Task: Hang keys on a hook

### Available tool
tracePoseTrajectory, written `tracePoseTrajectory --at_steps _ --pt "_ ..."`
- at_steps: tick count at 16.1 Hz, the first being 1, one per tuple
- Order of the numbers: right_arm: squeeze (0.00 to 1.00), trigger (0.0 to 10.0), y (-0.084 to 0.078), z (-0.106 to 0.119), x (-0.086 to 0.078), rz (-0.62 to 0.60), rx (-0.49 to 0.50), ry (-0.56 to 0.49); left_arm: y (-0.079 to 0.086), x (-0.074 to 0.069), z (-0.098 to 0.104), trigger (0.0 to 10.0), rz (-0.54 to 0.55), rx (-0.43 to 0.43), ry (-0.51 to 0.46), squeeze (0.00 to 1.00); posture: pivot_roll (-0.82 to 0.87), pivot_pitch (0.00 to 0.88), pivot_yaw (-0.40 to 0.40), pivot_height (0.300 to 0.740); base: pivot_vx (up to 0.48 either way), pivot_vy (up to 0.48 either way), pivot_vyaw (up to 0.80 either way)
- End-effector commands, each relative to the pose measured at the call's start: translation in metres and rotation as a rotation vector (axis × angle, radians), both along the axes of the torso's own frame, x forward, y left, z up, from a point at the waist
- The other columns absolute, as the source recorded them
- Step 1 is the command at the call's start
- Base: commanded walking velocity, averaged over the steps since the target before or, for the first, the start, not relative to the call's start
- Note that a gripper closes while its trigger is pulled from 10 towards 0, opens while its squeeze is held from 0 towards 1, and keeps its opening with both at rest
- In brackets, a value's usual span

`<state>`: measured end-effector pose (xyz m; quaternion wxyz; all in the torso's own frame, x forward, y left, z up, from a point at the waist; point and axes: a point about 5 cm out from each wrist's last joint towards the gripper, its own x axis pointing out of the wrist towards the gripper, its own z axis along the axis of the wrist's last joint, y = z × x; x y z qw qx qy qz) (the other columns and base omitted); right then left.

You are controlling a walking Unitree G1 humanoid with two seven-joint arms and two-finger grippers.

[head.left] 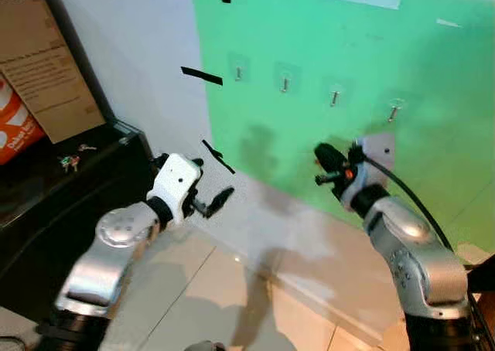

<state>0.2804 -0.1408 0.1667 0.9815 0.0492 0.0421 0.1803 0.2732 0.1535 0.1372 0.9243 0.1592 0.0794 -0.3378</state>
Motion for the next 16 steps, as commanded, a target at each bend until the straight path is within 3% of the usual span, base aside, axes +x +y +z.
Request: tracePoseTrajectory --at_steps 1,3,8,11,16 --pt "0.00 10.0 0.000 0.011 0.001 0.019 0.035 -0.026 -0.004 -0.001 0.006 10.0 -0.058 0.014 -0.006 0.00 -0.04 0.000 0.075 0.740 0.000 0.000 0.00" --pt "0.00 10.0 0.000 0.017 0.002 0.051 0.077 -0.040 -0.002 0.000 0.009 10.0 -0.069 0.017 -0.009 0.00 -0.04 0.000 0.073 0.740 0.000 0.000 0.00" --pt "0.00 10.0 -0.005 0.028 0.006 0.049 0.049 -0.092 -0.003 -0.003 0.012 10.0 -0.087 0.013 -0.011 0.00 -0.03 0.000 0.062 0.740 0.000 0.000 0.00" --pt "0.00 10.0 -0.024 0.025 0.001 -0.014 0.031 -0.080 -0.007 -0.002 0.013 10.0 -0.103 0.002 -0.012 0.00 -0.04 0.000 0.071 0.740 0.000 0.000 0.00" --pt "0.00 10.0 -0.057 0.039 -0.006 -0.148 0.068 -0.161 -0.020 -0.003 0.013 10.0 -0.164 -0.026 0.000 0.00 -0.07 0.000 0.083 0.740 0.000 0.000 0.00"
